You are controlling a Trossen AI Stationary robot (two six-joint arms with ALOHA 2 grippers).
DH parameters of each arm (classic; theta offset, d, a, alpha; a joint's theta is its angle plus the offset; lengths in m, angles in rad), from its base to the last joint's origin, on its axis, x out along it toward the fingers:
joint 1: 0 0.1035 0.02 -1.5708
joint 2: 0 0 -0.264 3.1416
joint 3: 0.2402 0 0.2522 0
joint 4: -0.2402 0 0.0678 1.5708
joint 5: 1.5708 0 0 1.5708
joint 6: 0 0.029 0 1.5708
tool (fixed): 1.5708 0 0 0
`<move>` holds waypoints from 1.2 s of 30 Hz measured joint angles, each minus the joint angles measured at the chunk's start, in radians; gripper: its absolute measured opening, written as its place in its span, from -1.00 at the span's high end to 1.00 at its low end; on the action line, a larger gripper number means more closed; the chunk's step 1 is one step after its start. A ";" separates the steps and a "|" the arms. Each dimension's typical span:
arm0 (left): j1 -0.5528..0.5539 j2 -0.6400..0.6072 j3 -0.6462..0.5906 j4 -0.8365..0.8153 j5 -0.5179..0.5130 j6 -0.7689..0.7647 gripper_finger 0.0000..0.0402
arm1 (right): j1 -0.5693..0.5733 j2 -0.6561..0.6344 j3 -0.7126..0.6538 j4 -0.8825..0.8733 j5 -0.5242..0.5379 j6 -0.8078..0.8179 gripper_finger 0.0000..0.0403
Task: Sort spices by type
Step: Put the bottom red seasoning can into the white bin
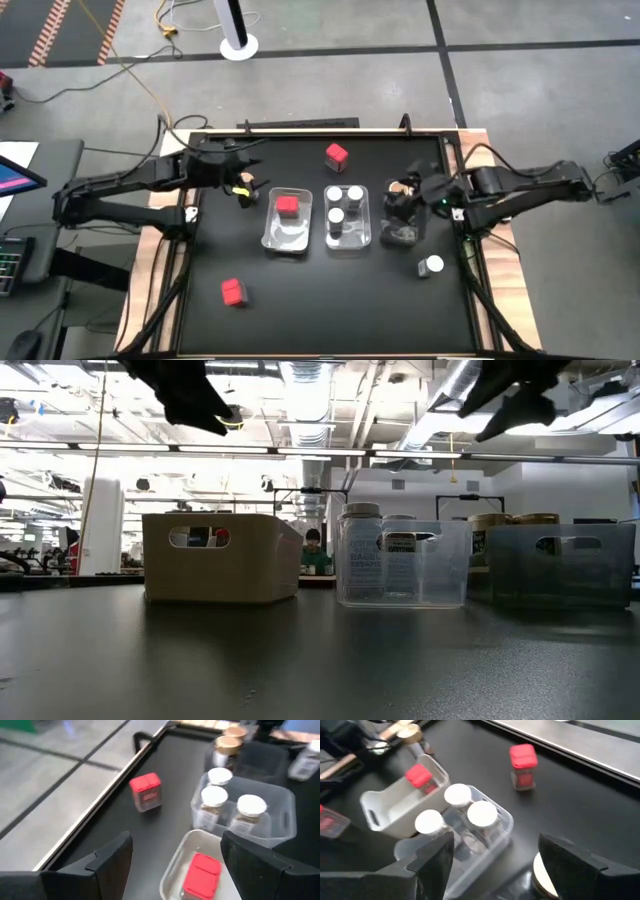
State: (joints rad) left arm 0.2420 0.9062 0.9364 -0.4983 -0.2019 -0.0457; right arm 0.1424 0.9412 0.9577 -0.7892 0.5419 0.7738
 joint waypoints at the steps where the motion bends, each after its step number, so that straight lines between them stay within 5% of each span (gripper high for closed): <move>1: -0.001 0.017 0.018 -0.018 -0.015 -0.015 -0.45 | 0.016 -0.002 0.000 -0.026 0.017 0.024 -0.56; 13: -0.323 0.220 0.301 -0.321 -0.349 -0.203 -0.45 | 0.128 0.002 0.000 -0.146 0.040 0.127 -0.56; 21: -0.560 0.268 0.363 -0.513 -0.504 -0.727 -0.45 | 0.177 0.002 0.000 -0.147 0.063 0.091 -0.56; 27: -0.694 0.349 0.407 -0.715 -0.472 -1.208 -0.45 | 0.200 0.002 0.000 -0.161 0.063 0.032 -0.56; 33: -0.811 0.502 0.504 -1.034 -0.232 -1.689 -0.45 | 0.229 0.002 0.000 -0.225 0.063 0.030 -0.56; 36: -0.860 0.552 0.520 -1.069 -0.089 -1.918 -0.45 | 0.244 0.002 0.000 -0.246 0.063 0.030 -0.56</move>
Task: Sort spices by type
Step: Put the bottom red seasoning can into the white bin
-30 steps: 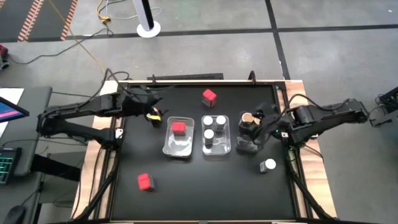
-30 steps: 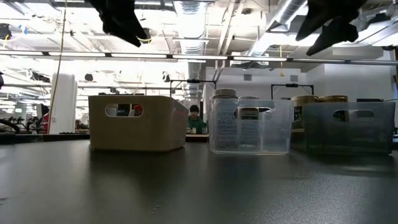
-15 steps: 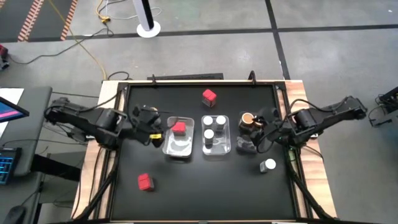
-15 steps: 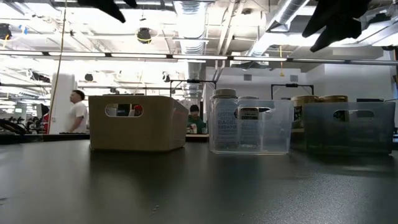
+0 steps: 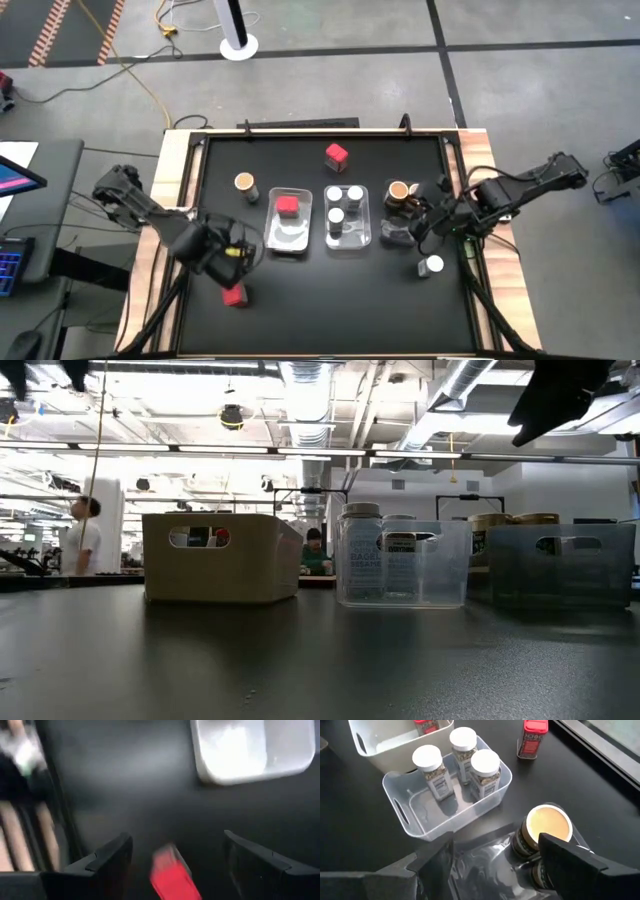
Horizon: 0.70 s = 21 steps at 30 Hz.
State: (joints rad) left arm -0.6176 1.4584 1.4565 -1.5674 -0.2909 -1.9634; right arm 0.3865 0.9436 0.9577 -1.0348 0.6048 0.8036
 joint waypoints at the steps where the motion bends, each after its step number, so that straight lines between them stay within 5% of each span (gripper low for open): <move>1: -0.015 0.006 -0.004 0.018 0.028 -0.049 -0.45 | 0.004 0.000 0.000 -0.006 0.000 0.000 -0.56; 10: -0.091 0.097 -0.005 0.037 0.280 -0.351 -0.45 | 0.027 0.000 0.000 -0.009 0.000 -0.019 -0.56; 21: -0.078 0.177 -0.036 0.106 0.281 -0.361 -0.45 | 0.026 0.000 0.000 -0.009 -0.001 -0.019 -0.56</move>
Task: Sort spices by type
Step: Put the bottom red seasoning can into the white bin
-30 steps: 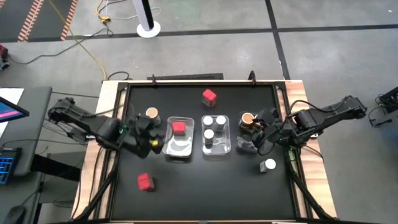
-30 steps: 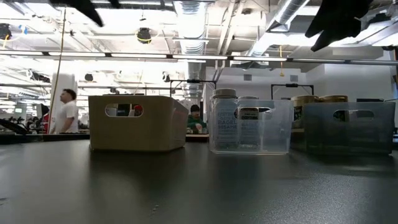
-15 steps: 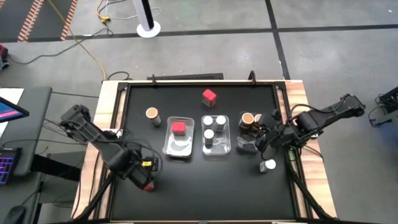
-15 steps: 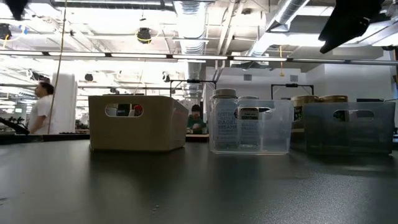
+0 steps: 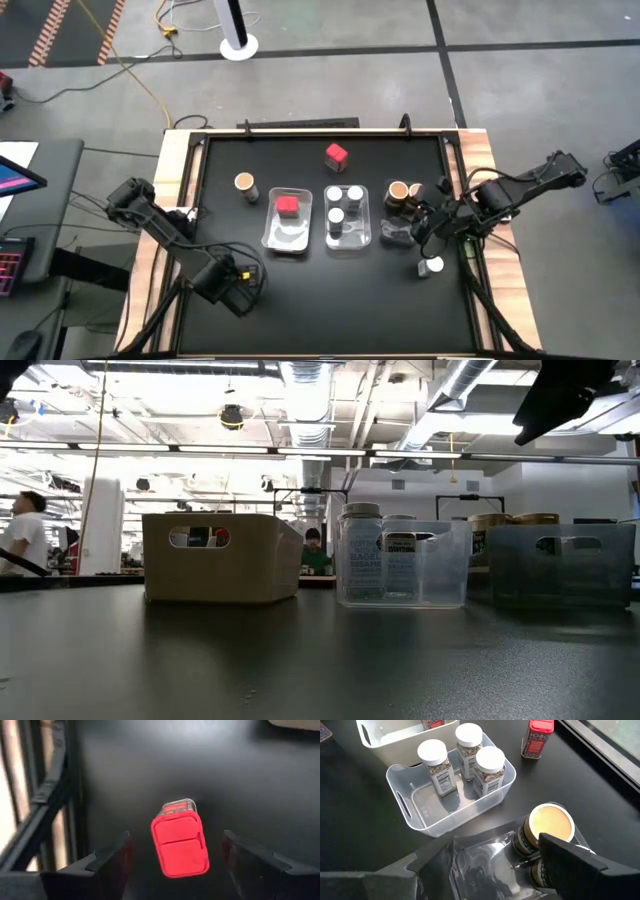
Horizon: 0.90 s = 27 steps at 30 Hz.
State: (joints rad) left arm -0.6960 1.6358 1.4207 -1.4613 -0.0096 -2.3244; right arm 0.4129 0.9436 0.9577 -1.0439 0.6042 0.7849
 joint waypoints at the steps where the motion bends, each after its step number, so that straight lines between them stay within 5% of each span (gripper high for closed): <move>1: 0.000 -0.001 -0.020 0.032 -0.002 -0.004 -0.45 | 0.000 0.000 0.000 0.000 0.000 0.000 -0.56; 11: 0.003 -0.007 -0.162 0.259 0.001 -0.021 -0.45 | 0.000 0.000 0.000 0.002 -0.004 0.002 -0.56; 27: -0.026 0.002 -0.162 0.250 0.031 -0.029 -0.45 | -0.001 0.000 0.000 0.005 -0.005 0.002 -0.56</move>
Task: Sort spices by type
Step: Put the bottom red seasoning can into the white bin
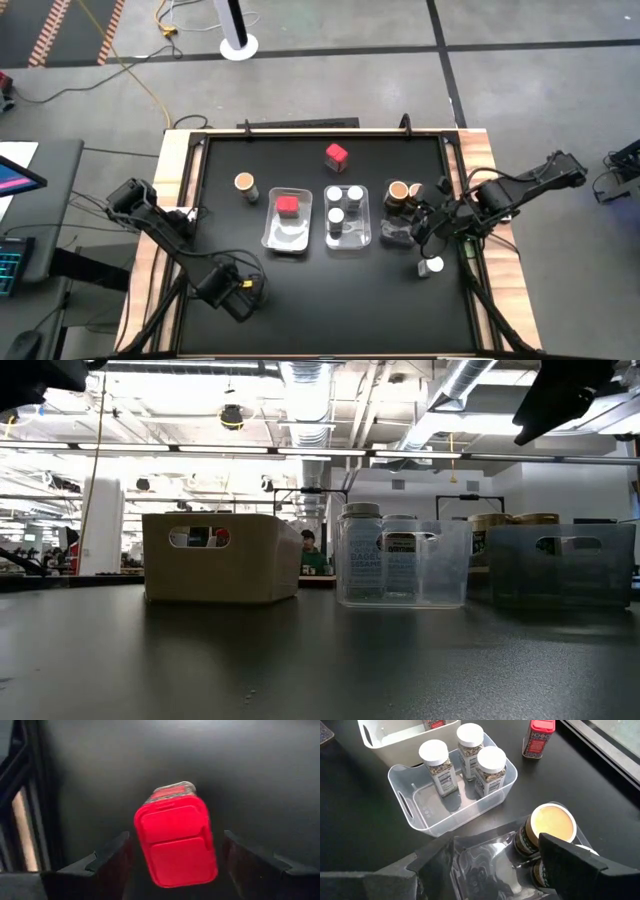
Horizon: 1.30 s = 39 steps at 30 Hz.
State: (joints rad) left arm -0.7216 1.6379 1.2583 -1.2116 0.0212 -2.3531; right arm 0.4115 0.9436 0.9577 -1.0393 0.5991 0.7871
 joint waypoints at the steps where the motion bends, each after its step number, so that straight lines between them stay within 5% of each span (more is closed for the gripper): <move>1: 0.000 0.000 0.000 0.000 0.000 0.000 -0.45 | -0.001 0.000 0.000 0.000 0.000 0.000 -0.56; 18: 0.003 0.000 -0.119 0.159 0.008 0.000 -0.43 | -0.002 0.000 0.000 0.001 0.000 0.008 -0.56; 27: 0.003 -0.002 -0.113 0.208 0.015 0.013 -0.03 | -0.002 0.000 0.000 0.004 0.000 0.008 -0.56; 33: 0.020 -0.065 -0.112 0.187 0.026 0.188 -0.03 | -0.002 0.000 0.000 0.009 0.000 0.008 -0.56; 39: 0.083 -0.280 -0.111 0.103 -0.133 0.422 -0.03 | -0.002 0.000 0.000 0.029 0.000 0.015 -0.56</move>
State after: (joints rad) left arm -0.6385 1.3577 1.1472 -1.1084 -0.1117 -1.9307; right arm 0.4099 0.9440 0.9577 -1.0105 0.5995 0.8021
